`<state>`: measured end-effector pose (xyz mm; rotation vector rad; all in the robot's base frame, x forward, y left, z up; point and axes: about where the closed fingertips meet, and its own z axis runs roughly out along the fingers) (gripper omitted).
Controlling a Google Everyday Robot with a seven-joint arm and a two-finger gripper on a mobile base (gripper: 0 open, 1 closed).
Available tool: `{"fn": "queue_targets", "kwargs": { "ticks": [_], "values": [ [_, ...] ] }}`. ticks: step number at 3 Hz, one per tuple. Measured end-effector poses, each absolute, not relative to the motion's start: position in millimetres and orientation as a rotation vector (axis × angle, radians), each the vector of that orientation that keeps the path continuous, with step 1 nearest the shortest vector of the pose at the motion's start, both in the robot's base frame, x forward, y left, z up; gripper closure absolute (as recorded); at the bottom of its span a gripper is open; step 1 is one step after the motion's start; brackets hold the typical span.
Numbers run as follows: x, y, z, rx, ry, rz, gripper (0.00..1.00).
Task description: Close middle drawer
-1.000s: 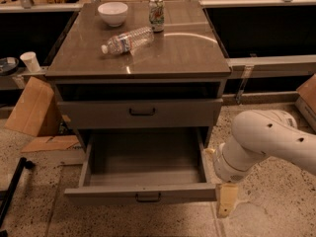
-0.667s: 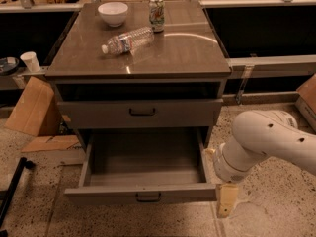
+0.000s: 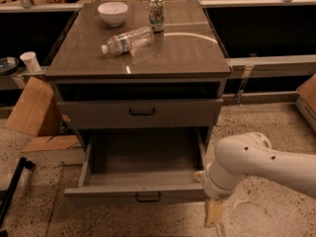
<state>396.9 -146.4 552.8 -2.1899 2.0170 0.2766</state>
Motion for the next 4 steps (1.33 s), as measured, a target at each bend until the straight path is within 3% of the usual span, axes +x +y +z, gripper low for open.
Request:
{"fn": "queue_targets", "kwargs": {
  "ticks": [1, 3, 4],
  "values": [
    [384.5, -130.3, 489.9, -2.234, 1.989, 0.344, 0.50],
    [372.8, -119.7, 430.8, -2.254, 2.010, 0.452, 0.96],
    [372.8, -119.7, 430.8, -2.254, 2.010, 0.452, 1.00]
  ]
}}
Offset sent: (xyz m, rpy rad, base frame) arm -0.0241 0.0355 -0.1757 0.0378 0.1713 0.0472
